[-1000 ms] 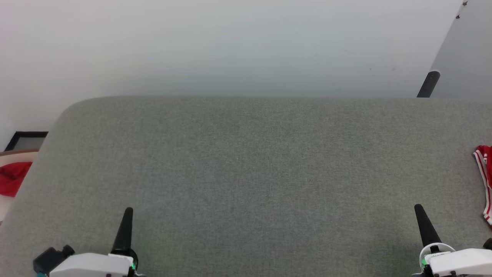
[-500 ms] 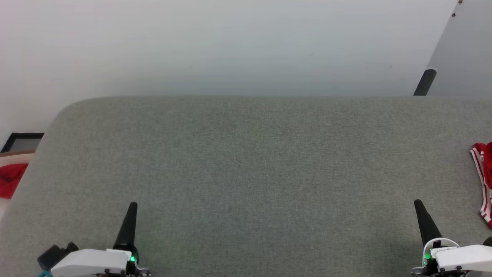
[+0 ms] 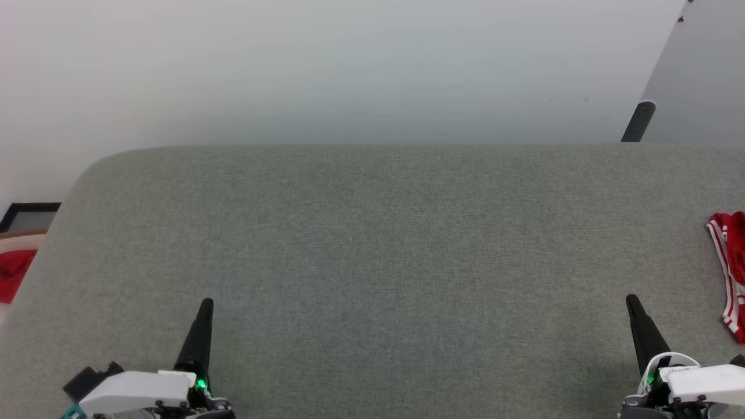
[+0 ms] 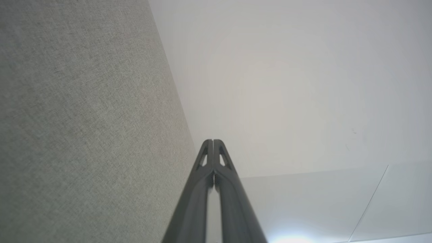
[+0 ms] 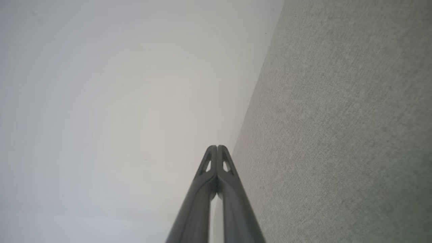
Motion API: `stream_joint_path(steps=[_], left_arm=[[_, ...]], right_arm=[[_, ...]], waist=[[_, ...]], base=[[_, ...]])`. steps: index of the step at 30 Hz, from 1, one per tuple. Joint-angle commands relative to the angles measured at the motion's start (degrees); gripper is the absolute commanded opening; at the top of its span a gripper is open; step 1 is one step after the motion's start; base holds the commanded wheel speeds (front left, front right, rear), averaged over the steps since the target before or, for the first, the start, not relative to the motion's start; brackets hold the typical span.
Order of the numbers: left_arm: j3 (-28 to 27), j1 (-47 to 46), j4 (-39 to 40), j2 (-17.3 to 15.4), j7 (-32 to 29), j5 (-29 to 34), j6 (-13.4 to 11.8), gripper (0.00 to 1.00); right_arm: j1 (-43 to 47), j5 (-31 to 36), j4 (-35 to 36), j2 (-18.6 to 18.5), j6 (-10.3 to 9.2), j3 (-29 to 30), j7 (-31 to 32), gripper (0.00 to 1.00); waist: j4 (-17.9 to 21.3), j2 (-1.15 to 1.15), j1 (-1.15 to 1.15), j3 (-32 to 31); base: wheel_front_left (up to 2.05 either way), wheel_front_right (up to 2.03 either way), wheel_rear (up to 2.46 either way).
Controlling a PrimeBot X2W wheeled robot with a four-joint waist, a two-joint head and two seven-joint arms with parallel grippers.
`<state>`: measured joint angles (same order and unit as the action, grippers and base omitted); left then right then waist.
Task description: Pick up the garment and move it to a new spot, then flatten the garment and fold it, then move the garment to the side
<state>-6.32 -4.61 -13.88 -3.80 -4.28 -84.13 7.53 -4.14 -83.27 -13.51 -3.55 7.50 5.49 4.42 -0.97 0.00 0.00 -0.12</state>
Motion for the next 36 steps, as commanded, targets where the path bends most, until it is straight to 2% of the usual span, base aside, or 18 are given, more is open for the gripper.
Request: stream_joint_path(steps=[1, 22, 36], left_arm=[[-0.22, -0.83, 0.08, 0.12, -0.35, -1.33, -0.06, 0.0], [-0.32, -1.92, -0.19, 1.02, -2.37, -8.3, -0.08, 0.0], [-0.3, -1.89, -0.18, 0.98, -2.46, -8.35, -0.08, 0.0]], right_arm=[[-1.2, -1.48, 0.01, 0.13, -0.01, 0.37, 0.31, 0.0], [-2.56, -9.37, -0.55, 0.65, 0.0, 1.01, 2.14, 0.0], [-2.23, -9.3, -0.55, 0.68, 0.0, 1.04, 2.16, 0.0]], waist=[[0.08, 0.0, 0.0, 0.03], [0.94, 0.0, 0.0, 0.29], [0.97, 0.0, 0.0, 0.3]], base=[[0.0, 0.0, 0.0], [0.0, 0.0, 0.0], [0.0, 0.0, 0.0]])
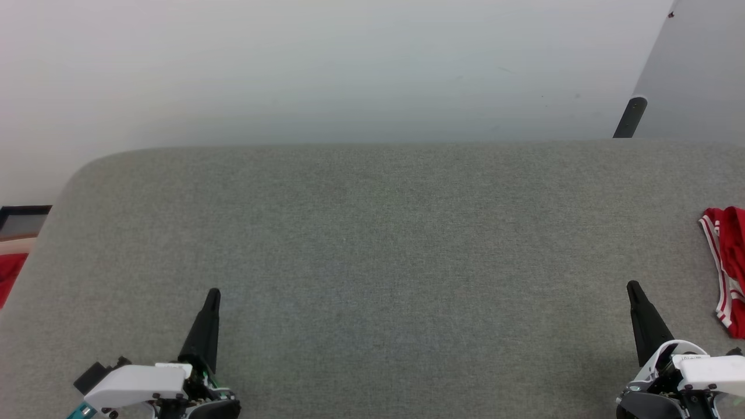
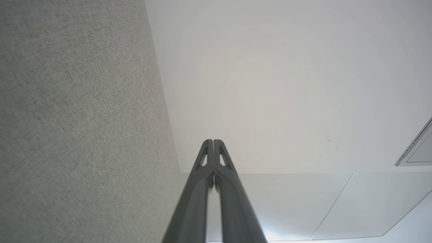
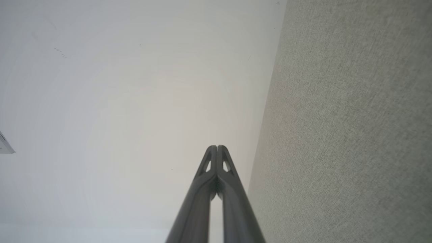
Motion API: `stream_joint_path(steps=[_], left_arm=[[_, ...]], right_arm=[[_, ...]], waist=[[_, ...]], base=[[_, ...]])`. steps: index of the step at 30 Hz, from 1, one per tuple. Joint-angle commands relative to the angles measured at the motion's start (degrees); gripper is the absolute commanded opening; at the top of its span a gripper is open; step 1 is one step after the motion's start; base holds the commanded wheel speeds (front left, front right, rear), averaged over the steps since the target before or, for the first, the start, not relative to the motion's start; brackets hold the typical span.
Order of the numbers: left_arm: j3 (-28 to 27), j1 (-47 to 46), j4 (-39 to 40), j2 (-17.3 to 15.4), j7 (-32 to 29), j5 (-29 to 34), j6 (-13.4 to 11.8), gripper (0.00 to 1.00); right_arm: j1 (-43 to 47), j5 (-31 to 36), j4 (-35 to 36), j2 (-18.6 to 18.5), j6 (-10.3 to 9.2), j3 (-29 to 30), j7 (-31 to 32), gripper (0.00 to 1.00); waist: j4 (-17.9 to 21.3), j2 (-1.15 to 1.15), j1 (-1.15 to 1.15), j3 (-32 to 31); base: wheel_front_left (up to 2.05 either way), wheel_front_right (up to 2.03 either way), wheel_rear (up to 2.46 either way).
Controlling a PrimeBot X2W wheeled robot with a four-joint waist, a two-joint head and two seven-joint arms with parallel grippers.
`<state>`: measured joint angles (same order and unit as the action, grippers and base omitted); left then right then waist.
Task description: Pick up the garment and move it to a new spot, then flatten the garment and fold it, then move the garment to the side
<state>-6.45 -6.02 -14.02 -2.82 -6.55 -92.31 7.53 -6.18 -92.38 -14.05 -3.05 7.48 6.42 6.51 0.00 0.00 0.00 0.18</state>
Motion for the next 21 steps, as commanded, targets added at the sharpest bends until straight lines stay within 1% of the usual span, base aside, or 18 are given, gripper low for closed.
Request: stream_joint_path(steps=[1, 21], left_arm=[[-0.17, -0.48, -0.04, 0.0, -0.19, -0.17, -0.08, 0.0], [-0.16, -0.48, -0.04, 0.0, -0.18, -0.18, -0.08, 0.0]], right_arm=[[-0.19, -0.19, -0.01, 0.18, 0.02, 0.11, 0.07, 0.0], [-0.2, -0.13, -0.01, 0.21, 0.02, 0.14, 0.12, 0.0]], waist=[[0.0, 0.0, 0.0, 0.0], [0.0, 0.0, 0.0, 0.0]], base=[[0.0, 0.0, 0.0], [0.0, 0.0, 0.0]])
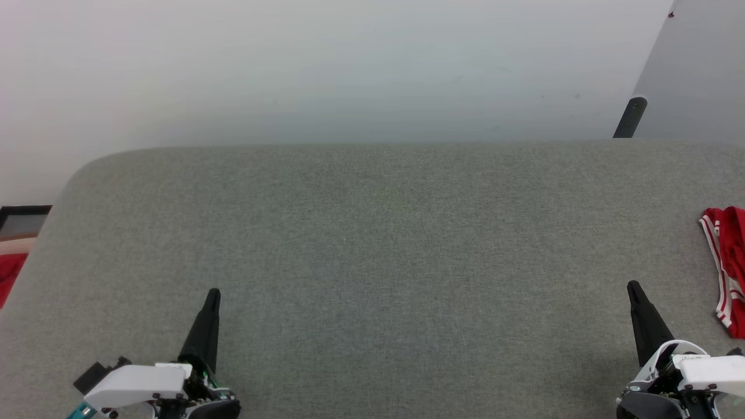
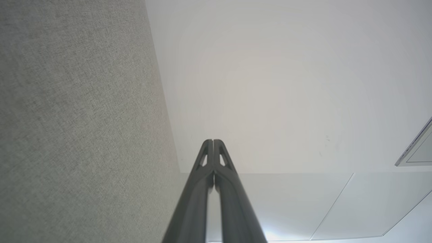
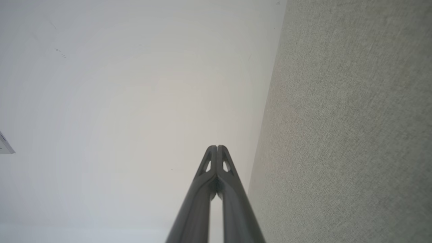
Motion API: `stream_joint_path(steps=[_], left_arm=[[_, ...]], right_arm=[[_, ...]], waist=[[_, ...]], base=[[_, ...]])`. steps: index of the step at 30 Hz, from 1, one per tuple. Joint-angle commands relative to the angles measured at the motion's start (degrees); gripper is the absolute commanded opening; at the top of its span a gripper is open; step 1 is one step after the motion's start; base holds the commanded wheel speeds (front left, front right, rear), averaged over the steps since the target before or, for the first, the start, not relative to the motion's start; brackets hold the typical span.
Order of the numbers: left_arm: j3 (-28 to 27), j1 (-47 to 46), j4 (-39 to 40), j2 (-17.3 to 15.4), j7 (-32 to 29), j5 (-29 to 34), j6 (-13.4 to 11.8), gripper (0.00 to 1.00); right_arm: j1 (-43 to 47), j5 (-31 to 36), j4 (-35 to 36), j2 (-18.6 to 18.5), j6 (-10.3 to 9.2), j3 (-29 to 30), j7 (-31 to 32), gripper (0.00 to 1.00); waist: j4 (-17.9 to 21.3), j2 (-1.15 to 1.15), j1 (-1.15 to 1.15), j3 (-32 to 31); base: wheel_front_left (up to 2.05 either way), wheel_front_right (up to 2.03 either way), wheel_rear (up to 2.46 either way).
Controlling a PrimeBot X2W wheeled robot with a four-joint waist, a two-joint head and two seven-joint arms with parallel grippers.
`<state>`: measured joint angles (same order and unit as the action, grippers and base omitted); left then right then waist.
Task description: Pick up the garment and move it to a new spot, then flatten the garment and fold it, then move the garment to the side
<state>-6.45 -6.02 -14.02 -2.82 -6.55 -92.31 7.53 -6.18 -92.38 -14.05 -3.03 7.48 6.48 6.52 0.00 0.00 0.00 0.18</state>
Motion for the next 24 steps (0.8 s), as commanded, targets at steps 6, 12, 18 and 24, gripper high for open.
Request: stream_joint_path(steps=[6, 12, 18, 24], left_arm=[[-0.16, -0.48, -0.04, 0.0, -0.18, -0.18, -0.08, 0.0], [-0.15, -0.48, -0.04, 0.0, -0.17, -0.18, -0.08, 0.0], [-0.15, -0.48, -0.04, 0.0, -0.17, -0.18, -0.08, 0.0], [-0.15, -0.48, -0.04, 0.0, -0.17, -0.19, -0.08, 0.0]], right_arm=[[-0.2, -0.12, -0.01, 0.2, 0.02, 0.1, 0.12, 0.0], [-0.2, -0.11, -0.01, 0.21, 0.02, 0.11, 0.1, 0.0], [-0.2, -0.09, -0.01, 0.22, 0.02, 0.12, 0.11, 0.0], [-0.21, -0.08, -0.01, 0.23, 0.02, 0.13, 0.13, 0.0]], waist=[[0.0, 0.0, 0.0, 0.0], [0.0, 0.0, 0.0, 0.0], [0.0, 0.0, 0.0, 0.0], [0.0, 0.0, 0.0, 0.0]], base=[[0.0, 0.0, 0.0], [0.0, 0.0, 0.0], [0.0, 0.0, 0.0], [0.0, 0.0, 0.0]])
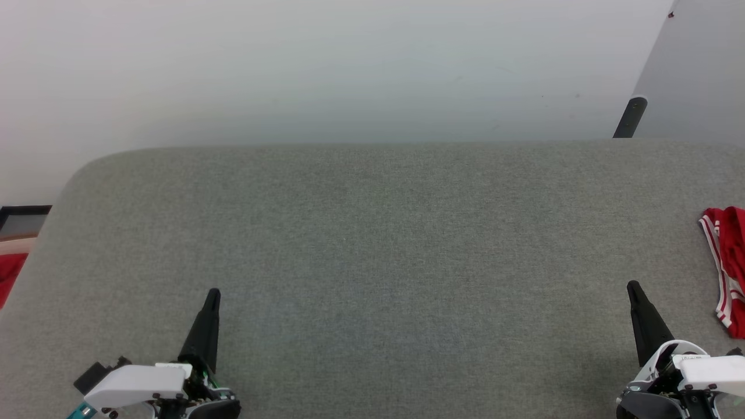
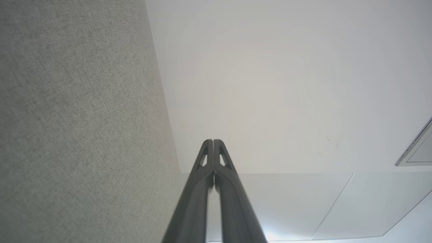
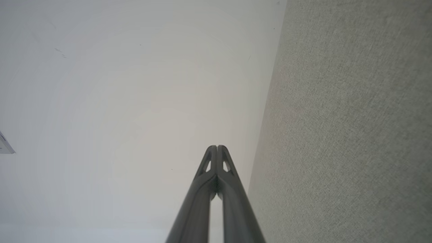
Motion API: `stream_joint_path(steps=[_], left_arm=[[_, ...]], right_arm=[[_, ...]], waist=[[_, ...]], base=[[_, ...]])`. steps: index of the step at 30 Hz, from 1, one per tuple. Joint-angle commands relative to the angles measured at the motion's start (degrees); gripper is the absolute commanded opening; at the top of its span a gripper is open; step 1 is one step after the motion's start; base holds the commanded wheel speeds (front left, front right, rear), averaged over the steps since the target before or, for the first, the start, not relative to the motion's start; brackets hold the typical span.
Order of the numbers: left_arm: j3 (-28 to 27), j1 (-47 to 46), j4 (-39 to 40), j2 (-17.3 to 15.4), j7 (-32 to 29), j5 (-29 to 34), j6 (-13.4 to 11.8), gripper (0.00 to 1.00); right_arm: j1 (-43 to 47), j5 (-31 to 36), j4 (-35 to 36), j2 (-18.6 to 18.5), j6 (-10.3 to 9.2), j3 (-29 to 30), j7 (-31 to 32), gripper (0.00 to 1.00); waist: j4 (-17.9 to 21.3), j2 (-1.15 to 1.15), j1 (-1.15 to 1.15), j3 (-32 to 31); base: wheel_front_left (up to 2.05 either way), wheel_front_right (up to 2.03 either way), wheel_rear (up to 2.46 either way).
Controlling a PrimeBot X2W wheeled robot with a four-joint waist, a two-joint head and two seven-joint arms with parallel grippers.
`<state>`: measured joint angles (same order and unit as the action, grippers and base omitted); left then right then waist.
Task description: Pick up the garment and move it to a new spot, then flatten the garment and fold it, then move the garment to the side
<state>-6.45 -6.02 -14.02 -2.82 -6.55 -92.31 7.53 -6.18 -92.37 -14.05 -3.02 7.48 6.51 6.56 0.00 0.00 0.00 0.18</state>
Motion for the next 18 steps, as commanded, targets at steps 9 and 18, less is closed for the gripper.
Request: stream_joint_path(steps=[9, 18], left_arm=[[-0.15, -0.47, -0.04, 0.0, -0.17, -0.19, -0.08, 0.0], [-0.15, -0.47, -0.04, 0.0, -0.17, -0.19, -0.08, 0.0]], right_arm=[[-0.21, -0.08, -0.02, 0.22, 0.02, 0.09, 0.09, 0.0], [-0.21, -0.07, -0.02, 0.23, 0.02, 0.1, 0.11, 0.0]], waist=[[0.0, 0.0, 0.0, 0.0], [0.0, 0.0, 0.0, 0.0]], base=[[0.0, 0.0, 0.0], [0.0, 0.0, 0.0]])
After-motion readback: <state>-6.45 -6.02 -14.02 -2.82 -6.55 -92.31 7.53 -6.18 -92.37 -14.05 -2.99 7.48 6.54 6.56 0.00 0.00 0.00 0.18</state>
